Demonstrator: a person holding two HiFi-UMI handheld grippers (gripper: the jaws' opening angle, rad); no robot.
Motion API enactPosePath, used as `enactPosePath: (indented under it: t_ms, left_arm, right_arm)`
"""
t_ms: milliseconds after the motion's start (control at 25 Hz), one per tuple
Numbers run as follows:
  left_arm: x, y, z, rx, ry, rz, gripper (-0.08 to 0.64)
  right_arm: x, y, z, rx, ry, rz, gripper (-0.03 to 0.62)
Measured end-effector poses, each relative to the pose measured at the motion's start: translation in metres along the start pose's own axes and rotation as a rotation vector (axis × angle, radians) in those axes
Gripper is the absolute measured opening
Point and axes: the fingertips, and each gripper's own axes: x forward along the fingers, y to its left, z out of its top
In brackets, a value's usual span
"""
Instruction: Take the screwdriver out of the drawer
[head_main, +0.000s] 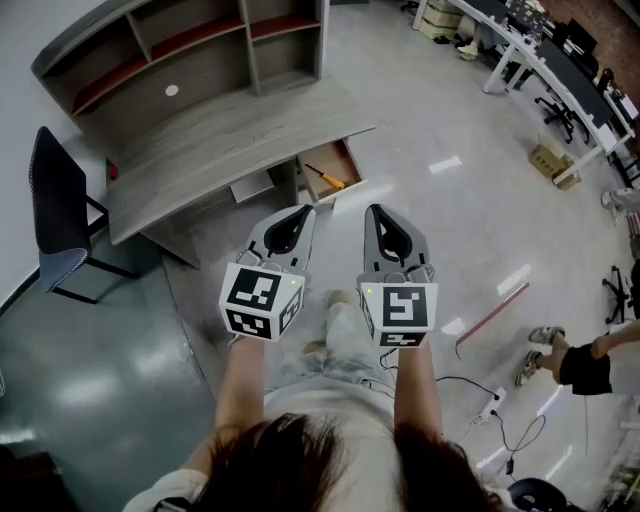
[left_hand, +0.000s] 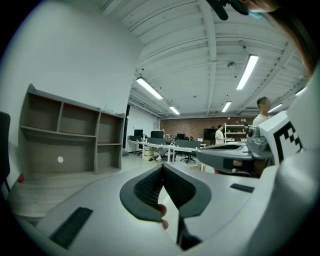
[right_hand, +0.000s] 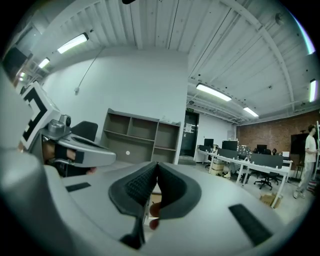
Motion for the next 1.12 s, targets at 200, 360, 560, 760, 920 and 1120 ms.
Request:
enactPosePath:
  t_ms: [200,360,560,760,920,1120]
  left_arm:
    - [0.035,0.027,-0.004,-0.016,0.019,0.028,0.017]
    - [0.072,0.049,-0.005,-0.019,0.036,0.046,0.015]
    - [0.122,0.070,-0.006,-0.021,0.050,0.063,0.017]
    - [0.168,0.087,-0.010,-0.030,0.064,0.092,0.017]
    - [0.194,0.094,-0.020,-0.042,0.078,0.122,0.017]
    - [0.215,0.109,-0.034,-0.057,0.100,0.154,0.017]
  right_arm:
    - [0.043,-0.014,-0.012,0.008,0.026,0.029,0.028]
    - [0.086,-0.027,-0.021,0.009,0.044,0.062,0.028]
    - [0.136,-0.049,-0.033,0.009,0.067,0.108,0.028]
    - [0.180,-0.070,-0.049,-0.005,0.095,0.165,0.028]
    - [0.205,-0.081,-0.066,-0.008,0.114,0.222,0.029]
    - [0.232,-0.081,-0.094,-0.016,0.158,0.285,0.029]
